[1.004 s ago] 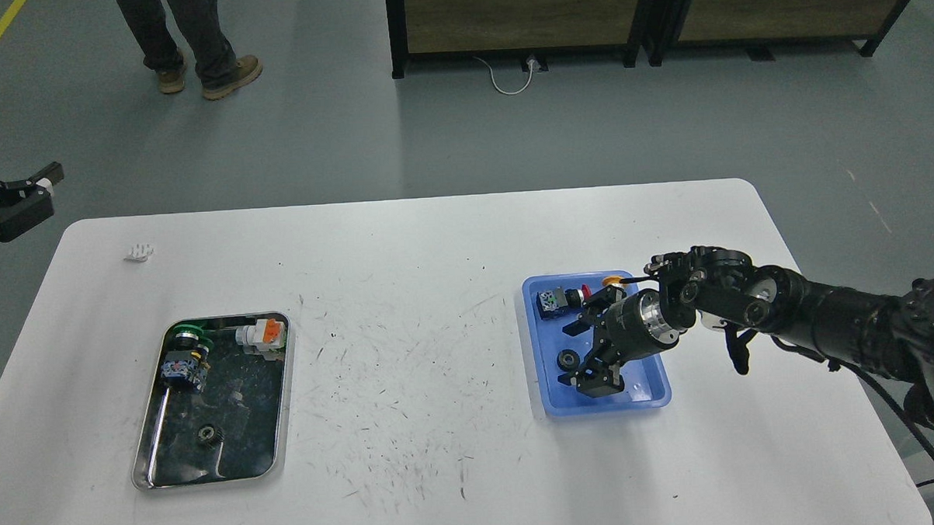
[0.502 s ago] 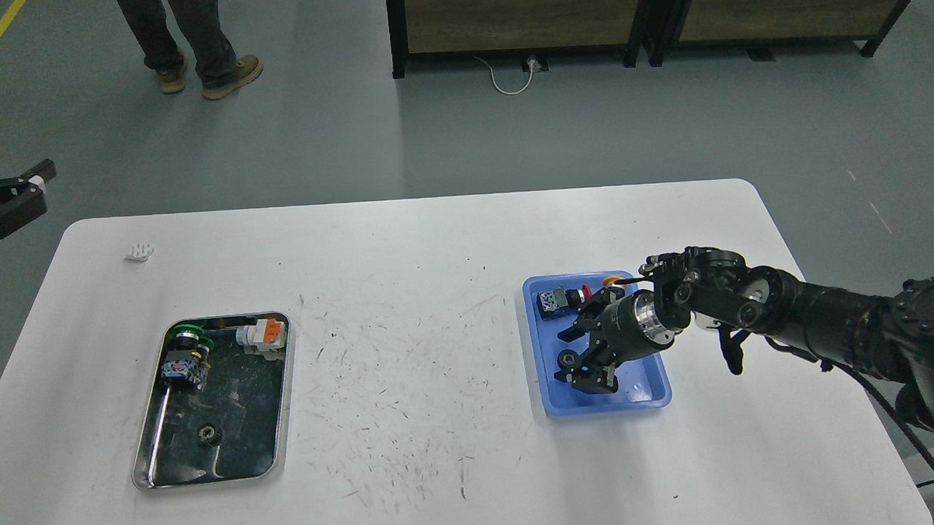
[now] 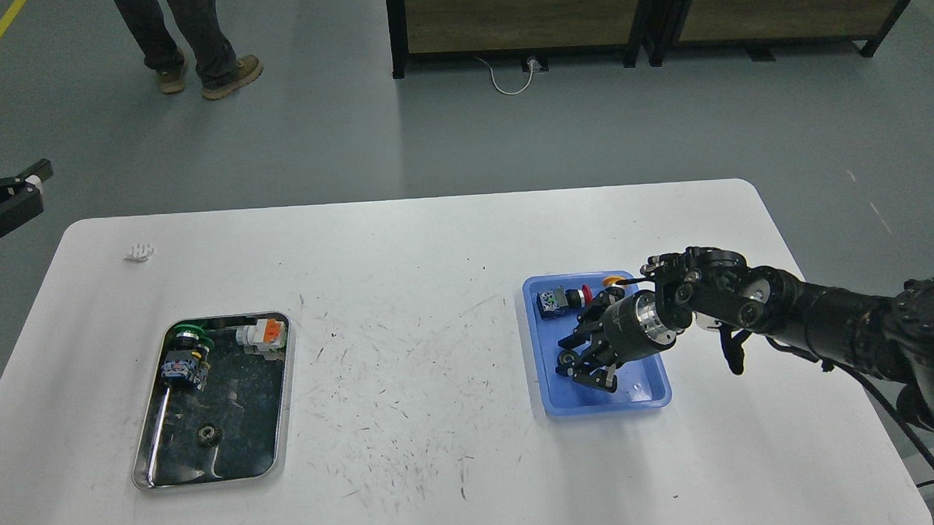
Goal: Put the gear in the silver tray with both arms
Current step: 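Carry the gear toward the silver tray and set it on the table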
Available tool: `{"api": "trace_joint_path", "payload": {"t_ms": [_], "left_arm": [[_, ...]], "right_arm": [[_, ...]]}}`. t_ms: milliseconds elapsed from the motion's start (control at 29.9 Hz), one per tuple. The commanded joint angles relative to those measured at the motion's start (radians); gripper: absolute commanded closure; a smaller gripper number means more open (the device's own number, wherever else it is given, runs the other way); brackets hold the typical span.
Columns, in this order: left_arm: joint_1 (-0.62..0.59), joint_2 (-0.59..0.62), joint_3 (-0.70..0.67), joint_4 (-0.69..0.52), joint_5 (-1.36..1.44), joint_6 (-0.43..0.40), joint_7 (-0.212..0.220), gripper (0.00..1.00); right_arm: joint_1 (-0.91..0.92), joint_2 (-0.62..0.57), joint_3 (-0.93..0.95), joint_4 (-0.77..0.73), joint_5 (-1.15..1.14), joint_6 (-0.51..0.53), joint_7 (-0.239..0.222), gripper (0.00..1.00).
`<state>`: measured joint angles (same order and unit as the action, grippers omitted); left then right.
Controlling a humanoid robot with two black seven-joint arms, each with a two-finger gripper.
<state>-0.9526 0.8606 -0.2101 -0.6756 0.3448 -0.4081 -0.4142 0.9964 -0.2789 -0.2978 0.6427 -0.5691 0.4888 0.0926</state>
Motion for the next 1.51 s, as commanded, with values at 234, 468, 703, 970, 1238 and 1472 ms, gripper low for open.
{"api": "trace_joint_path", "payload": {"t_ms": [234, 468, 703, 970, 1238, 1472], "left_arm": [[-0.002, 0.0, 0.0, 0.007, 0.0, 0.0, 0.002, 0.02], [-0.003, -0.003, 0.0, 0.007, 0.0, 0.008, 0.005, 0.02], [-0.012, -0.005, -0.002, 0.007, -0.001, 0.009, 0.018, 0.02], [-0.014, -0.003, -0.002, 0.007, -0.001, 0.011, 0.018, 0.02], [-0.014, -0.003, -0.002, 0.007, -0.001, 0.011, 0.018, 0.02], [-0.014, -0.003, -0.002, 0.007, -0.001, 0.011, 0.017, 0.02]], "right_arm": [[0.066, -0.023, 0.069, 0.032, 0.009, 0.0, 0.01, 0.74], [0.136, 0.095, 0.06, 0.057, 0.02, 0.0, 0.012, 0.74], [0.143, 0.234, 0.025, 0.055, 0.026, 0.0, 0.012, 0.74], [0.14, 0.279, -0.03, 0.051, 0.025, 0.0, 0.013, 0.74], [0.133, 0.279, -0.05, 0.026, 0.014, 0.0, 0.015, 0.54], [0.142, 0.279, -0.032, 0.014, 0.014, 0.0, 0.033, 0.25]]}}
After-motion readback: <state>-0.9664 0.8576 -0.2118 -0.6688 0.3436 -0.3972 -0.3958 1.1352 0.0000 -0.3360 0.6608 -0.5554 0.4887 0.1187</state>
